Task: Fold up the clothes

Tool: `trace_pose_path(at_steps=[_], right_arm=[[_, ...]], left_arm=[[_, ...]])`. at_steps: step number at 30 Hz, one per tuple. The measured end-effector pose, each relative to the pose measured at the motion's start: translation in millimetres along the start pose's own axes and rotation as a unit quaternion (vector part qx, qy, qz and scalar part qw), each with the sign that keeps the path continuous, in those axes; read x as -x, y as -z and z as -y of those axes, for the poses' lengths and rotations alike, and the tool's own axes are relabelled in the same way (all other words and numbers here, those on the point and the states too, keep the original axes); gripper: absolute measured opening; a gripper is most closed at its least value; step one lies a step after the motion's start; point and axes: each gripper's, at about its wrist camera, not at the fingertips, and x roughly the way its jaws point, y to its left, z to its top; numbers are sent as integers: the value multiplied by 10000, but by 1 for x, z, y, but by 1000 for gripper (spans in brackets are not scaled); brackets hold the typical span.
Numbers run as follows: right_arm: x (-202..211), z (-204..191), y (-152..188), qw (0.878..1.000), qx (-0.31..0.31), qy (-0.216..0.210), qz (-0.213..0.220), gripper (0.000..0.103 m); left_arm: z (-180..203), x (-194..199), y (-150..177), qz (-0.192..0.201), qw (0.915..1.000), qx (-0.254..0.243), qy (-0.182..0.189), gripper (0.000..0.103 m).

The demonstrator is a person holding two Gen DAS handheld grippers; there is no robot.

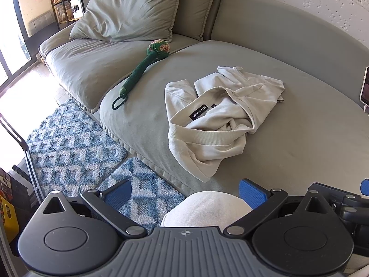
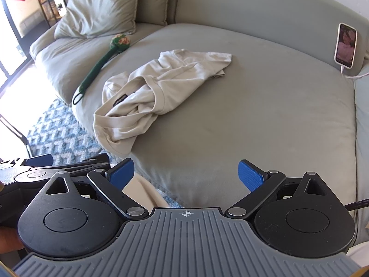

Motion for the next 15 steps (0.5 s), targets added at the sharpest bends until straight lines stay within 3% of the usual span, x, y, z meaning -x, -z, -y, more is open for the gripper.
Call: trace_pose_path(at_steps=[15], right_arm=[[1, 2, 1, 10000, -17, 1, -9, 97]], left_arm=[[1, 1, 0, 4, 10000, -15, 6, 101]])
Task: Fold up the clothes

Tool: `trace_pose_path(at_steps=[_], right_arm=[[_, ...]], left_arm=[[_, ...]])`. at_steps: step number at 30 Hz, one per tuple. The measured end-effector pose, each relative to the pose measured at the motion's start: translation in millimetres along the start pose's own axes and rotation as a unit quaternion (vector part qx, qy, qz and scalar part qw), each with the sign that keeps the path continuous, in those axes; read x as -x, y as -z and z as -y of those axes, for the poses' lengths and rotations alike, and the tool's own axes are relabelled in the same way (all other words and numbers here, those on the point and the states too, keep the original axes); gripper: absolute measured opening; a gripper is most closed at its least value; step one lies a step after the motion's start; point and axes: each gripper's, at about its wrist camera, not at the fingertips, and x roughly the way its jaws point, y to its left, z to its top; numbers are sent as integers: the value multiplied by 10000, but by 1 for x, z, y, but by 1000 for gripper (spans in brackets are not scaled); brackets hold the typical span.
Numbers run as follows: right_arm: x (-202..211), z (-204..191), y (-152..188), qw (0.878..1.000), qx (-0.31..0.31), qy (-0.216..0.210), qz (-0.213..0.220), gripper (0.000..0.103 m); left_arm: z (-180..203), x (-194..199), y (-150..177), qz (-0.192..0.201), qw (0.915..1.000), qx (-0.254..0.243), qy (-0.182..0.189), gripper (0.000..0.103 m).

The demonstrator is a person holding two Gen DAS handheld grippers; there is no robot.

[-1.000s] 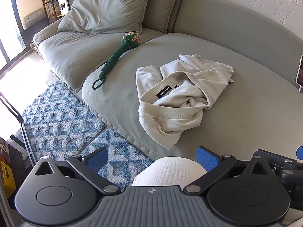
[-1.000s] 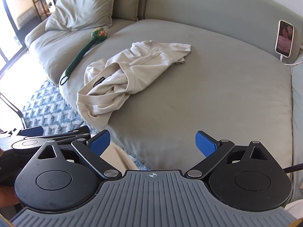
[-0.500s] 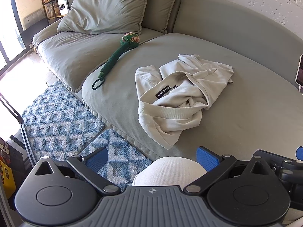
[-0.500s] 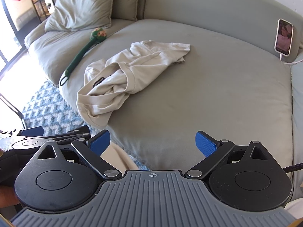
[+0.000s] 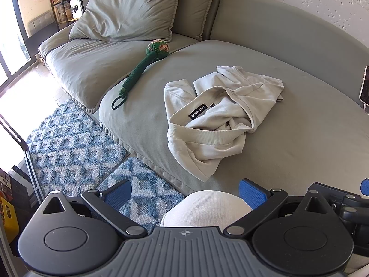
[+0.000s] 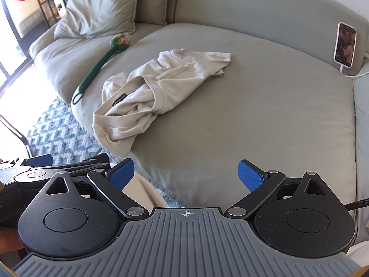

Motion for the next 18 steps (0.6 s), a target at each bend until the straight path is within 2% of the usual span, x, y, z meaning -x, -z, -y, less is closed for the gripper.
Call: trace_pose_path(at_steps=[10, 13, 18], right_arm=[[-1, 2, 0, 10000, -22, -31, 20, 97], [-3, 6, -4, 9999, -113, -56, 78, 97], [-14, 18, -16, 9986, -356, -196, 344, 97]], left_arm=[[-1, -3, 0, -24, 10000, 41, 83, 101], [-8, -6, -4, 50, 9999, 136, -5, 102], [-30, -17, -12, 121, 9982, 573, -120, 101]])
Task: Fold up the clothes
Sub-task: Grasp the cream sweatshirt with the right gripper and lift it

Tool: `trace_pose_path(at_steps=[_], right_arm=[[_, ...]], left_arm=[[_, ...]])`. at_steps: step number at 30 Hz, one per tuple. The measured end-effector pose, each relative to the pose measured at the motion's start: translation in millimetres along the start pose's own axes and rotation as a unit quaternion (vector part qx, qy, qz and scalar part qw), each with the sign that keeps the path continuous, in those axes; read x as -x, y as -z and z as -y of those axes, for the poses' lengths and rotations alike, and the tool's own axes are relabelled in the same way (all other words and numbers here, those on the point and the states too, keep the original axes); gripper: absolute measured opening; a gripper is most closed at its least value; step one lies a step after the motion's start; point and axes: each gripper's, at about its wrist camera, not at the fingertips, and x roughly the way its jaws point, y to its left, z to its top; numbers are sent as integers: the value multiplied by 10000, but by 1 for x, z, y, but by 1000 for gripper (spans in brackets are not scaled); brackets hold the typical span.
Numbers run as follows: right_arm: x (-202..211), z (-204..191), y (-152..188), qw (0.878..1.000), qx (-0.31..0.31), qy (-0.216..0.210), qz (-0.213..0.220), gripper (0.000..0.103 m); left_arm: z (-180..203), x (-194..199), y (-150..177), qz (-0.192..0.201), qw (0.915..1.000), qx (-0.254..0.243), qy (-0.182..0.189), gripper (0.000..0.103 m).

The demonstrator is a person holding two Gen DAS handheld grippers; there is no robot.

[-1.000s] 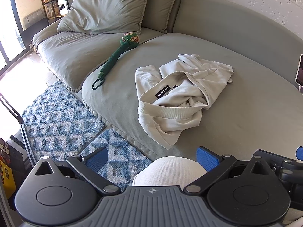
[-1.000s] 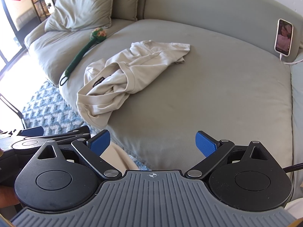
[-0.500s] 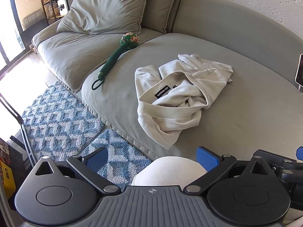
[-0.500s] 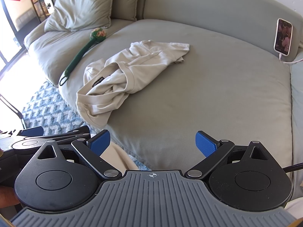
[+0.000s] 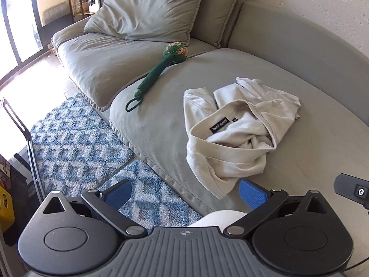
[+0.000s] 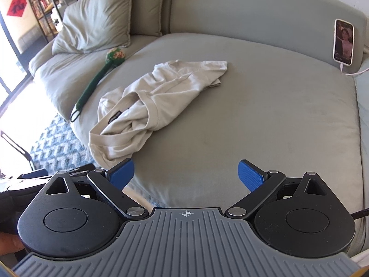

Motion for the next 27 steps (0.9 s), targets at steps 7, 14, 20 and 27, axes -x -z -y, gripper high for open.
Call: trace_pose_path(at_steps=[7, 14, 20, 27], right_arm=[[-47, -6, -13, 9963, -41, -859, 90, 80], [-117, -11, -22, 9871, -881, -1340, 28, 48], [-160, -13, -30, 9873, -1179, -977, -412, 4], [-77, 39, -39, 9810, -1597, -128, 1095, 3]], left_arm=[[-32, -21, -9, -25, 9979, 641, -124, 83], [-41, -26, -11, -88, 9970, 768, -4, 77], [-32, -21, -15, 5, 9981, 611, 68, 78], [-6, 4, -11, 354, 9982, 150, 468, 79]])
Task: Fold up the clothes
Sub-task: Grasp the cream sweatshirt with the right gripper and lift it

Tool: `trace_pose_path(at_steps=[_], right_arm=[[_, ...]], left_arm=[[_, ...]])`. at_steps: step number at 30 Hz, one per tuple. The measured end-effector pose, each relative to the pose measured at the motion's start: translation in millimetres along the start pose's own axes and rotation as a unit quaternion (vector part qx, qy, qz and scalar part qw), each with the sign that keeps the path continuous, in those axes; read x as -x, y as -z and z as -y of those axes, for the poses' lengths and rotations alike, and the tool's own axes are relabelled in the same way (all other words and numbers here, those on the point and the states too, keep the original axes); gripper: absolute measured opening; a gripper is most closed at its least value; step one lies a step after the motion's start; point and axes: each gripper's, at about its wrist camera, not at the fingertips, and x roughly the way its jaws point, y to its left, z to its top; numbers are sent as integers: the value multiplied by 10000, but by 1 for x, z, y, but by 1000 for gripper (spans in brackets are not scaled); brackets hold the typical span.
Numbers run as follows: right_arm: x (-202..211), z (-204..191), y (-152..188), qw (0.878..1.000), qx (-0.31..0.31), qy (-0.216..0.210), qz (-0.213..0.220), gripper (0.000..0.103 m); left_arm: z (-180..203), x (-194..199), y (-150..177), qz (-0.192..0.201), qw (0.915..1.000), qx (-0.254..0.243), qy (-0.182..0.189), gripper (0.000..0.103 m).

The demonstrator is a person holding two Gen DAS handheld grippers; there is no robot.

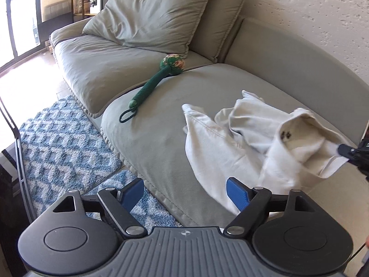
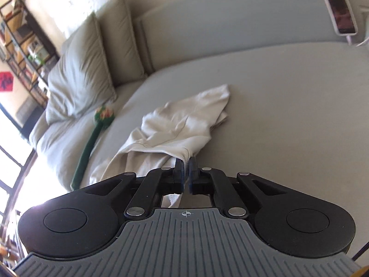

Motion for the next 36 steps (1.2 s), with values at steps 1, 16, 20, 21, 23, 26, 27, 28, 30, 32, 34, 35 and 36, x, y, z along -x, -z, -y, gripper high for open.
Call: trace_pose_path(at_steps=[1, 16, 20, 21, 23, 26, 27, 28, 30, 32, 34, 35, 36], right_arm=[[19, 16, -8, 9995, -48, 164, 263, 3], [199, 219, 39, 9692, -1605, 1869, 62, 52], [199, 221, 61, 9774, -1703, 1239, -199, 51], [198, 220, 68, 9789, -1702, 1101, -272, 51], [194, 216, 81, 9789, -1787, 893, -427, 51], [185, 220, 98, 9722, -2161, 650, -632, 52], [182, 222, 102, 9691, -2288, 586, -705, 52], [179, 225, 106, 9661, -2417, 534, -738, 52], [173, 230, 113, 9625, -2587, 491, -657, 52], [168, 235, 119, 9593, -2746, 485, -450, 52], [162, 237, 122, 9556, -2902, 414, -314, 51], [159, 238, 123, 9535, -2980, 376, -255, 49], [157, 237, 124, 9536, -2985, 349, -195, 44]], left_arm=[[6, 4, 1, 38, 9999, -92, 95, 79], [148, 57, 35, 238, 9622, -1986, 1848, 87], [169, 55, 52, 54, 9604, -2168, 1749, 87], [172, 54, 56, 12, 9603, -2200, 1716, 87], [178, 52, 65, -115, 9602, -2235, 1671, 87], [183, 49, 78, -427, 9552, -2305, 1807, 87], [184, 48, 81, -502, 9542, -2310, 1831, 87], [186, 47, 84, -575, 9533, -2315, 1854, 87], [188, 46, 88, -651, 9527, -2336, 1833, 87], [189, 46, 89, -684, 9524, -2358, 1809, 87], [188, 45, 90, -703, 9524, -2369, 1785, 87], [187, 45, 90, -712, 9529, -2357, 1770, 87], [186, 45, 89, -721, 9534, -2345, 1756, 87]])
